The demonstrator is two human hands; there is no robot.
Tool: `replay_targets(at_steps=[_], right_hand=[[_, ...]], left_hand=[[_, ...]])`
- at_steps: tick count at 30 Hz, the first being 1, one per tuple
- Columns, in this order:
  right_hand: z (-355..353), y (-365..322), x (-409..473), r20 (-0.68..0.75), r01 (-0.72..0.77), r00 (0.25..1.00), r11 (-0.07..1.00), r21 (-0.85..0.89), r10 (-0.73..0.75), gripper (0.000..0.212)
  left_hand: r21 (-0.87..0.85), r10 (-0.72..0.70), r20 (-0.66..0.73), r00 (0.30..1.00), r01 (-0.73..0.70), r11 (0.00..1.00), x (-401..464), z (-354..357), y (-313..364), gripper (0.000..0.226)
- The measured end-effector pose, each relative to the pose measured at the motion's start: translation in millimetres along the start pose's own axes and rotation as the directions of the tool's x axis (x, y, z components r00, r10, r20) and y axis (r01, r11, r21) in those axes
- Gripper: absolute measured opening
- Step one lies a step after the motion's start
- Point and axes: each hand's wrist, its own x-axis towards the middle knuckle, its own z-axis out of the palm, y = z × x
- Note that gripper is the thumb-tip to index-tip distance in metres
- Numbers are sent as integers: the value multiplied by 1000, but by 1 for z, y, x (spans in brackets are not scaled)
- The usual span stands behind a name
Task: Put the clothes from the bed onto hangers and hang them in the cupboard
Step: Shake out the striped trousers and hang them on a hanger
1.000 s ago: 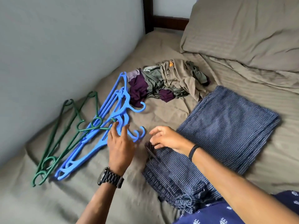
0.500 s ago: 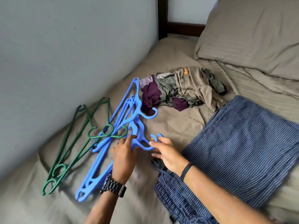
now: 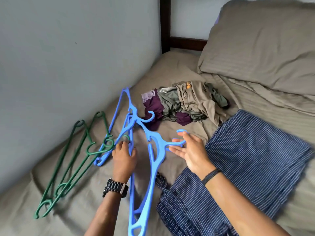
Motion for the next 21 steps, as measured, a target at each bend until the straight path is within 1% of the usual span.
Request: replay_targets(at_steps=[1,3,4,6,8,10,11,12,14,15,16,17,18,20,21], right_hand=[[-4,-2,0,-19,3,1000,1000,5,-3,19],[-13,-6,-2,-49,29,998,1000,-5,-29,19],[-18,-8,-2,-60,49,997,999,-7,-49,19],[-27,-14,-2,-80,89,993,996,9,-88,20],[-39,-20,-3,-109,117,988,993,36,-112,20],[-50,-26,-3,-123,138,984,989,58,-130,23],[-56,-32,-4,-123,152,982,985,77,-142,23],[-61,-36,-5,-116,165,981,982,95,-154,22],[-74,-48,-8,-83,189,980,975,117,-180,16],[-79,-53,-9,-45,184,983,976,115,-180,13],[-85,-57,-12,1,175,984,981,87,-175,10],[-91,-58,-15,43,165,985,986,16,-165,10],[-99,-60,-18,69,168,984,981,-96,-162,14],[-111,-61,-23,66,157,987,929,-335,-144,30],[-120,-64,-24,41,154,988,893,-423,-150,39]], left_hand=[[-58,-39,1,999,39,998,2,0,0,49],[-106,-111,12,994,112,988,7,2,0,43],[-90,-120,-3,993,119,989,6,5,2,43],[-84,-82,-38,996,78,993,1,9,11,41],[-174,-52,23,998,55,983,-9,17,27,31],[-270,-41,137,990,77,960,-17,25,43,21],[-354,-39,191,981,106,929,-20,29,54,16],[-474,-48,248,967,165,865,-21,33,63,14],[-680,-59,344,937,292,672,-27,42,86,15],[-725,-72,367,927,334,603,-29,47,97,16],[-738,-77,379,922,351,576,-31,55,110,16],[-747,-81,380,921,358,560,-32,62,120,17],[-757,-80,367,927,347,554,-32,72,134,19],[-769,-86,316,945,309,560,-30,93,157,23],[-775,-74,302,950,290,561,-31,104,174,24]])
